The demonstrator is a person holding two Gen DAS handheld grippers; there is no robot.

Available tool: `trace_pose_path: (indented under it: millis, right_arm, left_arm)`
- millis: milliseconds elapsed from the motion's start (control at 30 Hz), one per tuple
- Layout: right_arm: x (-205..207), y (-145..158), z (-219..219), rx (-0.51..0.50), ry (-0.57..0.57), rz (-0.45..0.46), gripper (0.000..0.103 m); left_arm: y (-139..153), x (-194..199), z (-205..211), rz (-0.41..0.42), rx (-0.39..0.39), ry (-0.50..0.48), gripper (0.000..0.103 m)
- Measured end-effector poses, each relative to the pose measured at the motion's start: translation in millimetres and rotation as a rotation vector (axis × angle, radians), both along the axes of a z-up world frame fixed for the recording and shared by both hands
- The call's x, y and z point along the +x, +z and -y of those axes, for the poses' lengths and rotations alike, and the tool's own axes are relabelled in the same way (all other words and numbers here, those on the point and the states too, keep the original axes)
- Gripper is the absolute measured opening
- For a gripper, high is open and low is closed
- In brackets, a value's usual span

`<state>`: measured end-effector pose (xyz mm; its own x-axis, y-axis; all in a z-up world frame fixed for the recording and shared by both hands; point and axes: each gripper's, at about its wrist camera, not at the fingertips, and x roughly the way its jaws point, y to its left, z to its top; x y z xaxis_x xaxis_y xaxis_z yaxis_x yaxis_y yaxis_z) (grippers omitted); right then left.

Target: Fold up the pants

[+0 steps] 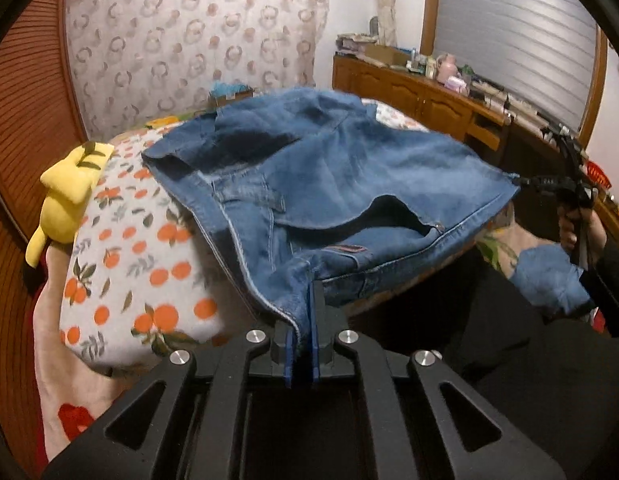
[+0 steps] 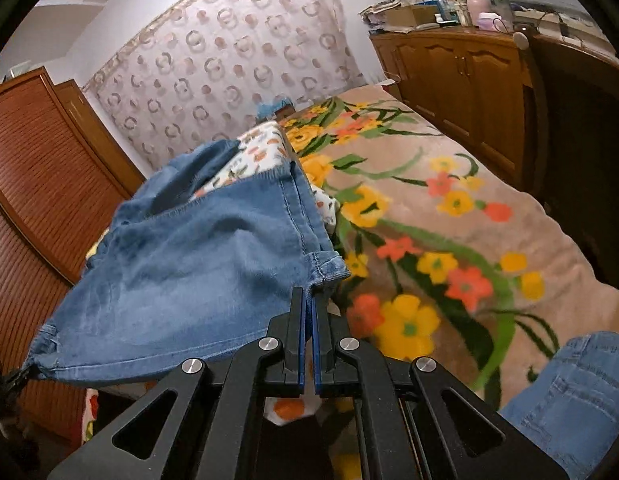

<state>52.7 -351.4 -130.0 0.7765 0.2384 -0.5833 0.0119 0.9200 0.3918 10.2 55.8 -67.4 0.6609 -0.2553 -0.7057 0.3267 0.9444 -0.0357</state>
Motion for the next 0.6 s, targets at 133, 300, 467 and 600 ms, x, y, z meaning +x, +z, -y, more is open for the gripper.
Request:
trace_pose_path:
  millis: [133,300,467,600]
  right_arm:
    - [8.7,16.5,-25.9,-0.033,-0.003,0.015,0.002]
    - [0.2,27.7,-34.5,-0.127,-0.004,0.047,0.010]
    - [-11.3,45.1,-42.9,-0.198,-0.019,0.080,0.029]
    - [-23.2,47.7,-53.7,-0.240,0.008,0.107,0.041]
  left_arm:
    - [-0.2,-1.7,-9.1,0.002,-0.017,0.020,0.019]
    - [9.2,-8.0,-22.3,0.051,-0.018,0.041,0.031]
    - [17.7,-14.0,-39.8,0.072,-0.059,0.069,0.046]
    - [21.2,-5.2,-43.6,0.094,-0.049,0.093,0.046]
